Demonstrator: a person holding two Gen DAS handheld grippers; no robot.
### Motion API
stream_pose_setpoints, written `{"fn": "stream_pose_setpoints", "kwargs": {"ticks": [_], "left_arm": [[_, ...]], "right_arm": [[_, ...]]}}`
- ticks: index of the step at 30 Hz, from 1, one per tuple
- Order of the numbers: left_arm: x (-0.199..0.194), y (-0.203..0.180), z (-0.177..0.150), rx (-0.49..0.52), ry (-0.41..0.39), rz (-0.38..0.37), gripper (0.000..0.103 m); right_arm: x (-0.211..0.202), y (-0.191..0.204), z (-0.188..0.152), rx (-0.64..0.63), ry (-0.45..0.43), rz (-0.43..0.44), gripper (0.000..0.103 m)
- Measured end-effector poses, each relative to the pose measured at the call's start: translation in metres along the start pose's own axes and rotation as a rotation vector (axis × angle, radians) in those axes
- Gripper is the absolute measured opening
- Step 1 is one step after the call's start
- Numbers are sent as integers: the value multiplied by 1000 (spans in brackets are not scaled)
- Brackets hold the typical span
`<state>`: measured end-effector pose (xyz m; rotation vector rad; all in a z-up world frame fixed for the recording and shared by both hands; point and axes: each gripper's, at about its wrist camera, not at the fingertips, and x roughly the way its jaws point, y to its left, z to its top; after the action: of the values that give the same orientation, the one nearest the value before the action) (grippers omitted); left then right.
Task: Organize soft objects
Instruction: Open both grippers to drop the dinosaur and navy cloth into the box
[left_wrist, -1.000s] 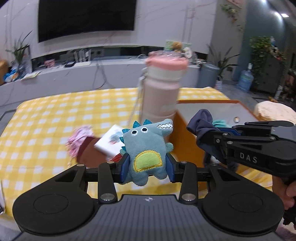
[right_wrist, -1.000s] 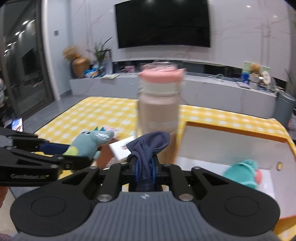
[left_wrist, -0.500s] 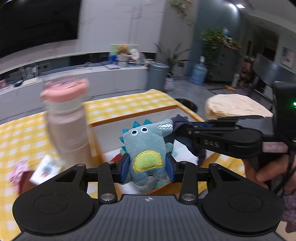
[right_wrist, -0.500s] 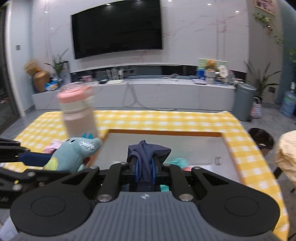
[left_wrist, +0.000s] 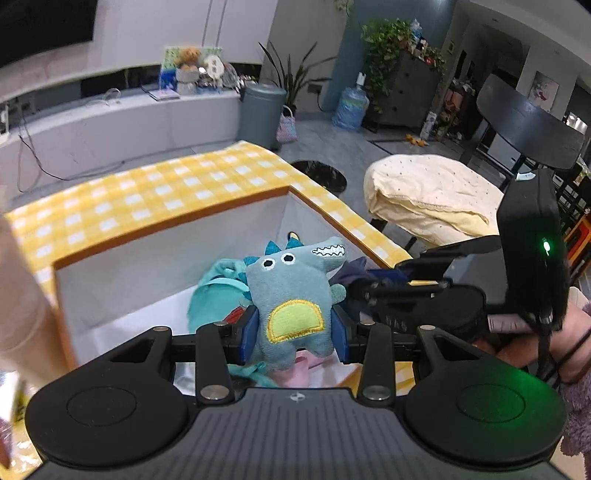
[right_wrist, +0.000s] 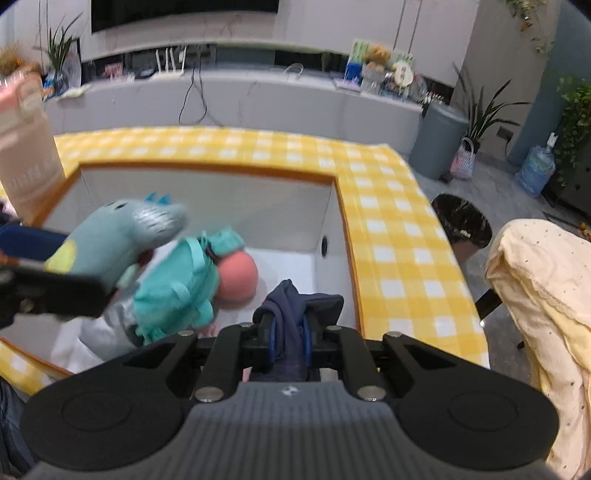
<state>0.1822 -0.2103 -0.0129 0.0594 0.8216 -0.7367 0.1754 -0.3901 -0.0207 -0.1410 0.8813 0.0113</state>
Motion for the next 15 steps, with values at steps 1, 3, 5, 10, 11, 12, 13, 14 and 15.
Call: {"fn": "stream_pose_setpoints", "kwargs": {"ticks": [1,3,5,10,11,12,13,14,15], "left_arm": [[7,-1,1,1,13,-2,46],[19,1,2,-7,44,1,46],[30,6,2,-31,79,1,46],[49,13,3,-77,139,-7,46],[51,14,3,-81,152,-2,47],[54,14,2,-83,164,7,47],[57,14,2,-83,174,14,48],[59,14,1,-85,186,17,48],[61,15,0,-90,196,17,49]], "right_arm": [[3,0,0,-13,13,1,12],[11,1,0,-38,38,6,13],[16,1,1,-57,60,8,13],[29,0,5,-60,115,19,12],[31,0,5,-61,122,22,11],[32,1,5,-71,122,24,12],[33,3,6,-83,125,17,12],[33,4,6,-95,127,10,12],[34,6,6,-106,128,5,12]]}}
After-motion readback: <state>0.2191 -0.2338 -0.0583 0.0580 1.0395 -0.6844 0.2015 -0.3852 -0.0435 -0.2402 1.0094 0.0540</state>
